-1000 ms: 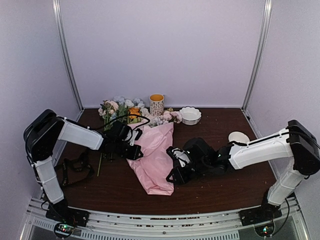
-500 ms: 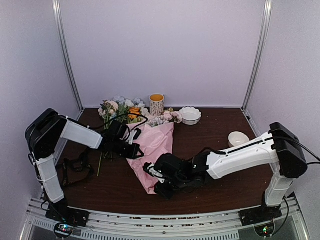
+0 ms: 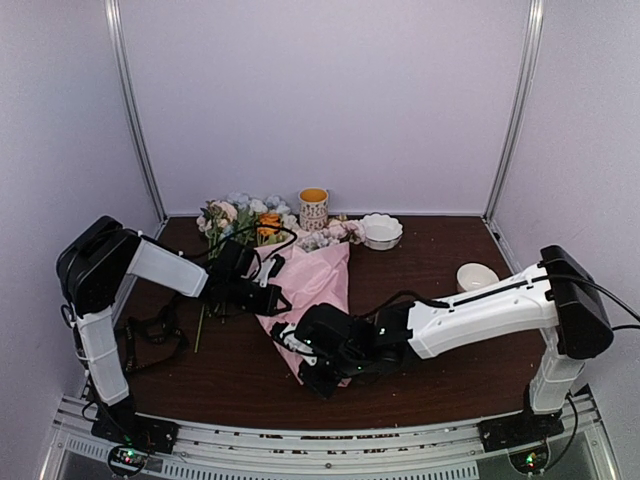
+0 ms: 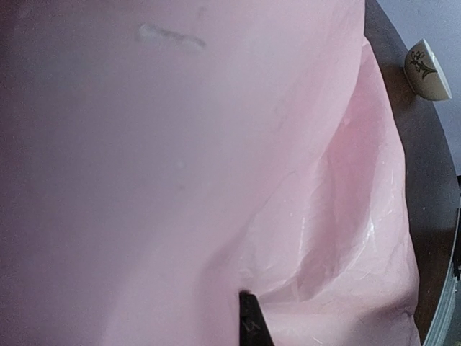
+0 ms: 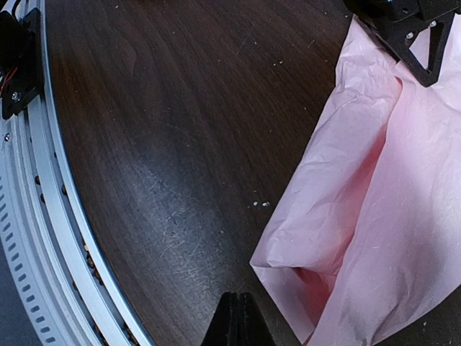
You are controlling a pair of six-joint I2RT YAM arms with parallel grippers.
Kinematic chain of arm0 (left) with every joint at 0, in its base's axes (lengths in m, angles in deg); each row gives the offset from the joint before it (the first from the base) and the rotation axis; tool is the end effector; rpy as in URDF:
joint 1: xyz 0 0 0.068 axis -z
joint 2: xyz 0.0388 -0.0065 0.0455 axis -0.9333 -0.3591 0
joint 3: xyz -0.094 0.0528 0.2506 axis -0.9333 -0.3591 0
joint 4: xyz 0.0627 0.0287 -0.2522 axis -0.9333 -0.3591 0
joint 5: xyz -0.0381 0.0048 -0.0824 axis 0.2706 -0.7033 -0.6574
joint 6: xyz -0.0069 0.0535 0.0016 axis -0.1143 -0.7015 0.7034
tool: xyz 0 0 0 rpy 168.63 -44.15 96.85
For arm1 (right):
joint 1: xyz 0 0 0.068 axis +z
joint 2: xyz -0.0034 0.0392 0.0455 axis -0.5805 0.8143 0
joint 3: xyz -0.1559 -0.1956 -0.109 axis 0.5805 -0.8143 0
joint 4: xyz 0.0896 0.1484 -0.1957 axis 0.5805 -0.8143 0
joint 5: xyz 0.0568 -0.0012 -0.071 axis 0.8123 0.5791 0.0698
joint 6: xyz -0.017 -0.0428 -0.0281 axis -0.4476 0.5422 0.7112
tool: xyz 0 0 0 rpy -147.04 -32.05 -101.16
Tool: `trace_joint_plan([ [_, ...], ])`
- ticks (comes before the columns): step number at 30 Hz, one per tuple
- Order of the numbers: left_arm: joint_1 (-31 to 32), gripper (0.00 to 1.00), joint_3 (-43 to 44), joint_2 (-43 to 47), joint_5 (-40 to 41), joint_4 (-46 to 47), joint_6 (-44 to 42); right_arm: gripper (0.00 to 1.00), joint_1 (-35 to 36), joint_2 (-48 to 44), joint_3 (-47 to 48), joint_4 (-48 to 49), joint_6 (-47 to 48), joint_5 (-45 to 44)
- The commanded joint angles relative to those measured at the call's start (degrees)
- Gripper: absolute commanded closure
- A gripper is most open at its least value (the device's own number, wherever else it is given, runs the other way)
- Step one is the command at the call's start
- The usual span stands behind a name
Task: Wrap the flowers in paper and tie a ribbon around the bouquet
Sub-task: Adjust the folded bouquet at the center of the board.
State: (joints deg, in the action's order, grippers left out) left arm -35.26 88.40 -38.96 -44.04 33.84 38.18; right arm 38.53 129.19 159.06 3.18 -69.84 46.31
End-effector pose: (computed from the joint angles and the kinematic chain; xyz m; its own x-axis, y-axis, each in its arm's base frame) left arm 0.3031 -0.2187 0.1141 -0.8824 0.0808 -0.4636 0.3649 0.7395 -0.5657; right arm 0.1061 0.3741 0.1908 -0.4643 -0.6735 -0.5752 -0.8752 0.4486 0.1812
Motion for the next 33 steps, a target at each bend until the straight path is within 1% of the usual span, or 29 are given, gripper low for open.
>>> trace_joint_plan([
  [1, -0.4, 1.0, -1.8, -5.67, 4.93, -8.53, -0.15, 0.96, 0.38, -1.07, -0.03, -1.92, 0.09, -3.66],
  [2, -0.43, 1.0, -1.83, -5.63, 5.3, -8.71, -0.35, 0.82, 0.42, -1.7, -0.6, -2.3, -0.28, -5.49],
  [3, -0.51, 1.0, -1.81, -5.65, 5.2, -8.88, -0.3, 0.7, 0.54, -2.32, -0.8, -3.21, -0.48, -7.25],
  [4, -0.52, 1.0, -1.93, -5.72, 4.61, -8.61, -0.14, 0.62, 0.64, -2.86, -1.05, -4.0, -0.51, -9.04],
  [5, -0.55, 1.0, -2.1, -5.7, 3.84, -8.08, 0.07, 0.57, 0.79, -3.3, -1.33, -4.72, -0.42, -10.92],
  [6, -0.58, 1.0, -2.09, -5.63, 3.56, -8.08, 0.04, 0.53, 1.06, -3.71, -1.53, -5.52, -0.38, -12.73],
  [8, -0.57, 1.0, -2.15, -5.57, 4.19, -8.17, -0.18, 0.51, 1.06, -3.89, -1.52, -7.72, -0.48, -15.63],
  [10, -0.64, 1.0, -2.17, -5.68, 5.03, -8.46, -0.42, 0.49, 1.13, -3.48, -1.49, -9.33, -0.39, -17.06],
  [12, -0.7, 1.0, -2.14, -5.94, 4.04, -8.18, -0.42, 0.48, 1.06, -2.27, -1.61, -9.67, 0.02, -17.02],
  [13, -0.71, 1.0, -2.08, -6.08, 3.29, -7.95, -0.34, 0.49, 1.08, -1.47, -1.44, -9.83, 0.25, -16.84],
  [16, -0.67, 1.0, -2.13, -6.03, 3.79, -8.3, -0.55, 0.58, 1.1, 1.32, 0.34, -11.27, 0.78, -16.25],
  [19, -0.78, 1.0, -2.35, -6.16, 4.37, -8.45, -0.66, 0.6, 1.11, 2.65, 1.18, -11.38, 0.77, -15.88],
  [21, -0.94, 1.0, -2.58, -6.06, 2.99, -7.96, -0.42, 0.65, 1.12, 3.23, 1.72, -11.69, 0.5, -17.3],
  [23, -0.94, 1.0, -2.98, -5.44, 3.39, -7.88, -0.57, 0.73, 1.04, 3.72, 2.48, -12.56, 0.15, -18.94],
  [24, -0.91, 1.0, -3.17, -5.44, 3.94, -7.76, -0.58, 0.8, 1.05, 3.83, 2.77, -12.85, 0.07, -19.5],
  [26, -0.99, 1.0, -2.79, -6.13, 4.71, -8.39, -0.59, 0.97, 1.07, 3.54, 2.82, -12.54, 0.14, -19.89],
  [27, -1.1, 1.0, -2.51, -6.57, 3.91, -8.46, -0.5, 1.0, 1.12, 3.29, 2.75, -12.2, 0.37, -19.51],
  [29, -1.03, 1.0, -2.23, -6.46, 2.81, -8.48, -0.73, 1.0, 1.12, 2.39, 2.41, -10.84, 1.2, -17.85],
  [33, -1.16, 1.0, -2.23, -7.49, 3.74, -8.55, -0.79, 1.0, 2.02, -0.02, 1.59, -7.15, 4.63, -13.07],
])
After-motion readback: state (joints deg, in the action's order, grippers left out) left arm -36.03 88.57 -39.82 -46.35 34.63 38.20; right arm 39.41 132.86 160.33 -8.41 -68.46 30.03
